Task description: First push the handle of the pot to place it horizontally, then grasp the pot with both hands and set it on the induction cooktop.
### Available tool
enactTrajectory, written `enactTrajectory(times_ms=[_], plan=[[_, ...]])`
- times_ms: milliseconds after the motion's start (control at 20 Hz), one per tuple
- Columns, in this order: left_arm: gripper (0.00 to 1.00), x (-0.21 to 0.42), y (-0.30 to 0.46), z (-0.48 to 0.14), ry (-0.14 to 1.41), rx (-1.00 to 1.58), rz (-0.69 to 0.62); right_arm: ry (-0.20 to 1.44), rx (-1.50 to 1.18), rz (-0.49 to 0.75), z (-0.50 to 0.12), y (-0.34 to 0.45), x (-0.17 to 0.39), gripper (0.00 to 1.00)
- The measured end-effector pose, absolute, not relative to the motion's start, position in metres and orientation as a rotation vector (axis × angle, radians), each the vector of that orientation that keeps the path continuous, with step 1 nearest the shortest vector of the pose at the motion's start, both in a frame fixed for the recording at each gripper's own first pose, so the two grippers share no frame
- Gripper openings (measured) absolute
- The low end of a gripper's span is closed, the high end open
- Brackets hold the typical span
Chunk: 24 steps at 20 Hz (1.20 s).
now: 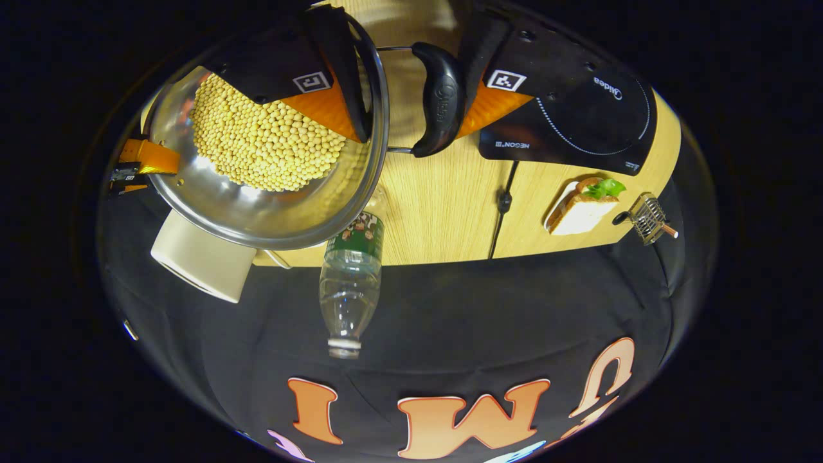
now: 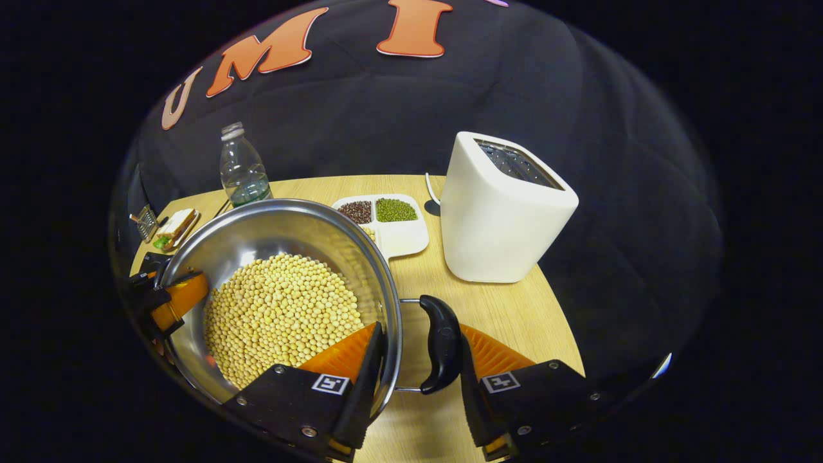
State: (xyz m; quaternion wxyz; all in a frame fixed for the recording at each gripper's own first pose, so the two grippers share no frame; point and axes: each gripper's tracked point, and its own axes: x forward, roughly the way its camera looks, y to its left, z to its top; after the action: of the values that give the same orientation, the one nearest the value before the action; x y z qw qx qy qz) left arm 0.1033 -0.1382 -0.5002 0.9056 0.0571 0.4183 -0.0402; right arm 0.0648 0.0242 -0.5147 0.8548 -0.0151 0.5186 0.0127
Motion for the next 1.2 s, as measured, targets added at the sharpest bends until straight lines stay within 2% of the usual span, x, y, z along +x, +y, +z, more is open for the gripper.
enactTrajectory(times_ms=[50,250,300,450,500,550,600,650,800,850,900,1100,1200], plan=[[0.74,0.103,-0.135,-0.493,0.860,0.116,-0.086,1.086,-0.032,0.025,-0.510,0.023,0.062,0.61],[0.70,0.095,-0.116,-0.461,0.833,0.107,-0.092,1.050,-0.051,0.038,-0.500,0.021,0.059,0.61],[0.73,0.092,-0.111,-0.452,0.827,0.105,-0.088,1.041,-0.053,0.042,-0.498,0.021,0.060,0.61],[0.73,0.091,-0.094,-0.429,0.794,0.107,-0.081,1.014,-0.057,0.061,-0.501,0.019,0.059,0.61],[0.73,0.085,-0.083,-0.419,0.790,0.105,-0.077,0.999,-0.057,0.073,-0.500,0.020,0.057,0.56],[0.70,0.081,-0.073,-0.410,0.785,0.102,-0.070,0.989,-0.063,0.086,-0.502,0.021,0.054,0.60],[0.74,0.076,-0.062,-0.404,0.785,0.102,-0.062,0.984,-0.072,0.099,-0.505,0.024,0.053,0.60],[0.70,0.073,-0.051,-0.398,0.783,0.103,-0.054,0.982,-0.077,0.112,-0.506,0.026,0.055,0.60],[0.73,0.066,-0.022,-0.380,0.767,0.112,-0.026,0.966,-0.068,0.144,-0.507,0.020,0.061,0.60],[0.73,0.065,-0.014,-0.372,0.759,0.119,-0.016,0.962,-0.069,0.155,-0.505,0.017,0.059,0.56],[0.73,0.063,-0.004,-0.366,0.752,0.123,-0.007,0.959,-0.067,0.164,-0.504,0.017,0.058,0.61],[0.70,0.056,0.023,-0.341,0.731,0.128,0.029,0.942,-0.059,0.190,-0.507,0.011,0.062,0.60],[0.73,0.048,0.043,-0.330,0.726,0.123,0.048,0.935,-0.063,0.205,-0.508,0.014,0.064,0.60]])
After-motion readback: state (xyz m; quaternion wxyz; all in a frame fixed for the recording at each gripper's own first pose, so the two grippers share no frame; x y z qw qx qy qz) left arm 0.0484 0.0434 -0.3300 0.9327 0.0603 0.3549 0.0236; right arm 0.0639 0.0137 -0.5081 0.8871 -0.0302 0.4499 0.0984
